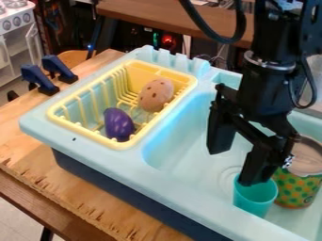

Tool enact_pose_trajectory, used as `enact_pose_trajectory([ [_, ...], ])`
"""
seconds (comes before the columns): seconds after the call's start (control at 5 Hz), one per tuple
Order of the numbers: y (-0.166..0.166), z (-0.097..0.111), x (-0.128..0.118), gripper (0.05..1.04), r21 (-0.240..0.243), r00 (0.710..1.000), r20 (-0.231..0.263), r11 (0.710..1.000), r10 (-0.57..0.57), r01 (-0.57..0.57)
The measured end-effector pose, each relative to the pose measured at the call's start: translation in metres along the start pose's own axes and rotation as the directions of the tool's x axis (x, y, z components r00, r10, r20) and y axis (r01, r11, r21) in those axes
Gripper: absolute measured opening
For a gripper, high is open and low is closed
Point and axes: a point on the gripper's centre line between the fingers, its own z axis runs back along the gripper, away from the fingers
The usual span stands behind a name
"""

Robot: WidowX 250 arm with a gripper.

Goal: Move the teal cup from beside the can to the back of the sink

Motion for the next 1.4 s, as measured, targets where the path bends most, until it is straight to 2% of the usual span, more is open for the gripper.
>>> enact_pose_trajectory([
  [0.4, 0.000, -0.008, 0.006, 0.999, 0.003, 0.999, 0.049, 1.000, -0.002, 0.002],
  [0.8, -0.002, -0.015, 0.007, 0.999, 0.010, 0.999, 0.053, 1.000, -0.012, 0.012],
  [1.0, 0.000, -0.026, 0.008, 0.999, 0.018, 1.000, 0.015, 1.000, -0.016, 0.016],
  [1.2, 0.000, -0.027, 0.009, 0.952, 0.030, 1.000, 0.020, 0.999, -0.018, 0.017],
  [1.4, -0.001, -0.027, 0.011, 0.734, 0.029, 1.000, 0.030, 1.000, -0.008, 0.008],
])
